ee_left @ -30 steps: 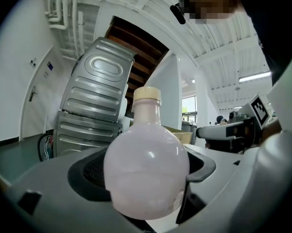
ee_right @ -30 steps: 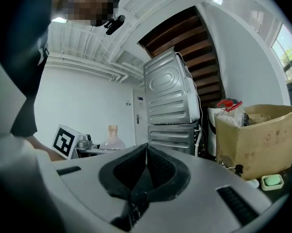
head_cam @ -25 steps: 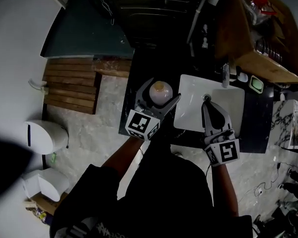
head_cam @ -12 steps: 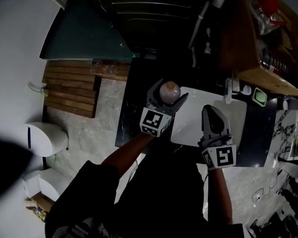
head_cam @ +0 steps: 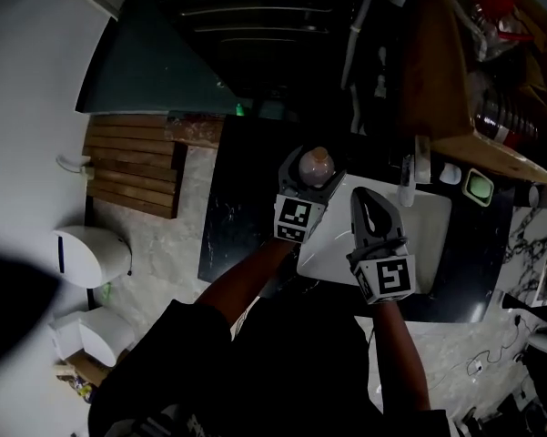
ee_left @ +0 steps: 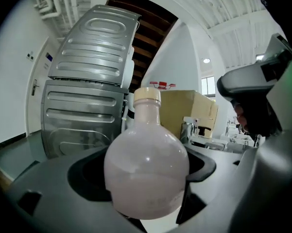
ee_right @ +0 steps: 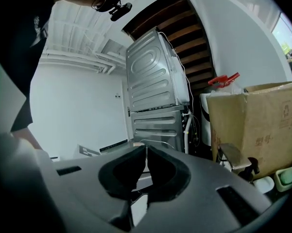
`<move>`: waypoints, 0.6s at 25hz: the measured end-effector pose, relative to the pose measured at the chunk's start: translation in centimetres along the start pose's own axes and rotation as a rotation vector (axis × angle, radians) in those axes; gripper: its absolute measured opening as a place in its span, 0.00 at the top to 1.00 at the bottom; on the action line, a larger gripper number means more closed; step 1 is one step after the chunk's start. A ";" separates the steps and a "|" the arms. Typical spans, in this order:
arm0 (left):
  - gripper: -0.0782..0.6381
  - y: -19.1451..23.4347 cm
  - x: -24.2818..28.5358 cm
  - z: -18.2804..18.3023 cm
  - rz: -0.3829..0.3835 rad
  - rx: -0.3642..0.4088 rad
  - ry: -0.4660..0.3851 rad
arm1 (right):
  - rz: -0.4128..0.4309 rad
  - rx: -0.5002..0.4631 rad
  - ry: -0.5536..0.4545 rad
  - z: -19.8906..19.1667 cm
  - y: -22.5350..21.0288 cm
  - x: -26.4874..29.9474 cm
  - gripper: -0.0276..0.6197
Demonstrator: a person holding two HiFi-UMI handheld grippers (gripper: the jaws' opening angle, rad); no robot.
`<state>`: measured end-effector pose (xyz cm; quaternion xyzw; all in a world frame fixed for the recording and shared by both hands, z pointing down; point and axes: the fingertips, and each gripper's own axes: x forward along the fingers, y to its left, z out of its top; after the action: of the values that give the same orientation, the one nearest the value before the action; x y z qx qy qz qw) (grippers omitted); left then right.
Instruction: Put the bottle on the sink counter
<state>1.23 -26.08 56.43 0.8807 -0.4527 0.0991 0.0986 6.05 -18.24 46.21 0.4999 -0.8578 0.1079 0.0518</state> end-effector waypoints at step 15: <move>0.34 2.8 3.2 -4.3 0.044 0.068 0.138 | 0.065 0.040 0.027 -2.3 -1.7 2.7 0.90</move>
<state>0.44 -29.08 61.63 0.8644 -0.4604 0.1769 0.0973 6.15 -20.77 49.17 0.4711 -0.8705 0.1333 0.0501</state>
